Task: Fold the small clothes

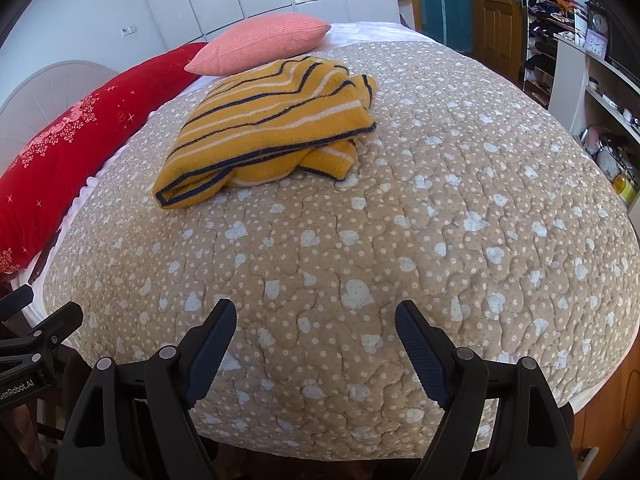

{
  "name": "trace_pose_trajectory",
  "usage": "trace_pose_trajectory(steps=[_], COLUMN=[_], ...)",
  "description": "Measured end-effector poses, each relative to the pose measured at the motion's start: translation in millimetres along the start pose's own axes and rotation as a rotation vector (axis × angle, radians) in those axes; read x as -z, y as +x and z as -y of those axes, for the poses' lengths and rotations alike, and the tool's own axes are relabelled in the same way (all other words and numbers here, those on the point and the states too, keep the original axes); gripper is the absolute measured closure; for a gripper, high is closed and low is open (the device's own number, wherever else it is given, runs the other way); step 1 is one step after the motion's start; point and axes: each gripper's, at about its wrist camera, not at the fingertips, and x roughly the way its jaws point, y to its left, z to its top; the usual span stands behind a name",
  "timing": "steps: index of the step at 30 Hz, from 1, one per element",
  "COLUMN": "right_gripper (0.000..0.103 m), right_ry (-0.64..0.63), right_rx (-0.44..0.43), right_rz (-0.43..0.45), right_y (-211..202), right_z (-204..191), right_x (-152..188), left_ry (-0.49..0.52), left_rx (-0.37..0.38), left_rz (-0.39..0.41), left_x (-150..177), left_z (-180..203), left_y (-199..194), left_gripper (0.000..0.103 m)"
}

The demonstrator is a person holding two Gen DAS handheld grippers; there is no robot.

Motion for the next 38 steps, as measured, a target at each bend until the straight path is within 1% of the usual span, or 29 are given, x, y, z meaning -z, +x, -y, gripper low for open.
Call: trace_pose_trajectory(steps=[8,11,15,20,25,30,33,35,38], right_gripper=[0.017,0.017,0.017,0.017,0.017,0.017,0.017,0.017,0.017], right_ry=[-0.016,-0.024,-0.04,-0.084,-0.099,-0.094,-0.094,-0.095,-0.099], right_rx=[0.002,0.006,0.008,0.019,0.019,0.018,0.018,0.017,0.015], right_rz=[0.011,0.013,0.018,0.044,0.046,0.044,0.045,0.045,0.045], right_y=[-1.9,-2.2,-2.9,-7.9,-8.0,-7.2,-7.6,-7.7,-7.8], right_z=[-3.1,-4.8,-6.6,-15.6,-19.7,-17.5,-17.5,-17.8,-19.4], right_x=[0.0,0.1,0.3,0.7,0.5,-0.1,0.0,0.0,-0.2], left_ry=[-0.002,-0.014,-0.045,-0.053,-0.039,-0.054,-0.061,-0.055,-0.036], left_rx=[0.002,0.021,0.072,0.079,0.087,0.127,0.139,0.141,0.112], left_rz=[-0.006,-0.002,-0.005,-0.002,0.004,-0.01,-0.001,0.013,0.04], left_x=[0.5,0.1,-1.0,-1.2,-1.5,-1.6,-1.0,-1.3,-2.7], left_z=[-1.0,-3.0,-7.5,-7.5,-4.0,-6.8,-8.0,-7.1,-3.2], left_y=[2.2,1.5,1.0,-0.4,-2.8,-0.5,-2.4,-5.7,-10.7], left_gripper=[0.0,0.0,0.0,0.0,0.0,0.0,0.0,0.0,0.0])
